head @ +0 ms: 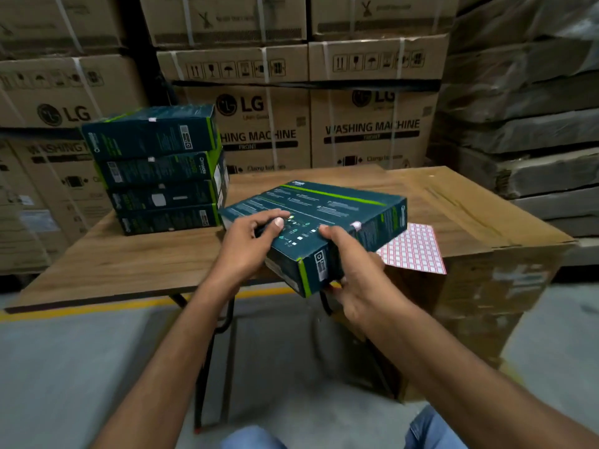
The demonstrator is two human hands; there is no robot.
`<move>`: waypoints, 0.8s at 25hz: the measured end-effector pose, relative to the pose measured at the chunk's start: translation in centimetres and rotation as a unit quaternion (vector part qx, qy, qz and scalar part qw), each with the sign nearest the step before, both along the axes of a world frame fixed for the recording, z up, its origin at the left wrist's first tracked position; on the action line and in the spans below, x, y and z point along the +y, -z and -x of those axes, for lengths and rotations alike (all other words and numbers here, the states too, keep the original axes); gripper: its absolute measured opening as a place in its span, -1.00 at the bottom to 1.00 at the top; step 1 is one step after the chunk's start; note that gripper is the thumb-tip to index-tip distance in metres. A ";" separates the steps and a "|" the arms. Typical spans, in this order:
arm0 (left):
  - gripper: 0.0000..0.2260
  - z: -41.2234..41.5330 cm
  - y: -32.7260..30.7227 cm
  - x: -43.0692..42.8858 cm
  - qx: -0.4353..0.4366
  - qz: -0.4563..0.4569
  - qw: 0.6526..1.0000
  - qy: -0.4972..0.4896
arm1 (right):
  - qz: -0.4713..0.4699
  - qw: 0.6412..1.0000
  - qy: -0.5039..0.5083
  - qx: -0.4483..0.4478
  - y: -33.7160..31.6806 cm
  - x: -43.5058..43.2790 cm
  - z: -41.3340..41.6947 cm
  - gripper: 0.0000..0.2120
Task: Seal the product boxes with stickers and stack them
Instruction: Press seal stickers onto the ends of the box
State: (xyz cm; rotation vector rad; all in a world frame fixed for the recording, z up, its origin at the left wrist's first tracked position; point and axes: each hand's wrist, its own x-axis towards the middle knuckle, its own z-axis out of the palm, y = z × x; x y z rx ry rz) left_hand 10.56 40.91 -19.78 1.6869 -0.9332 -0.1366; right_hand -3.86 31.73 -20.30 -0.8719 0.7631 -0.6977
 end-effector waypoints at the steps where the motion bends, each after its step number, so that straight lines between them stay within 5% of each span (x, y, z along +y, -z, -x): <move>1: -0.80 -0.1 0.5 0.4 -0.002 -0.005 1.000 0.007 | -0.010 0.999 -0.031 0.019 1.0 0.8 0.5 -0.46; 8: -0.80 -1.6 4.3 3.0 -0.003 -0.014 0.998 -0.059 | 0.100 0.952 -0.243 0.160 5.6 1.5 2.9 -0.42; 12: -0.85 -1.3 3.8 3.4 -0.005 -0.010 0.998 -0.057 | 0.337 0.902 -0.166 0.212 7.0 0.0 4.8 -0.49; 16: -0.85 0.5 3.4 3.5 -0.002 -0.028 1.000 -0.013 | 0.648 0.753 0.042 0.102 6.9 -3.4 5.5 -0.84; 18: -0.84 0.8 3.9 3.4 -0.005 -0.053 0.999 -0.004 | 0.763 0.641 0.052 0.072 6.5 -5.3 4.6 -0.85; 20: -0.84 0.9 4.1 3.3 0.010 -0.044 0.999 -0.007 | 0.796 0.602 0.012 0.063 6.5 -6.7 3.7 -0.82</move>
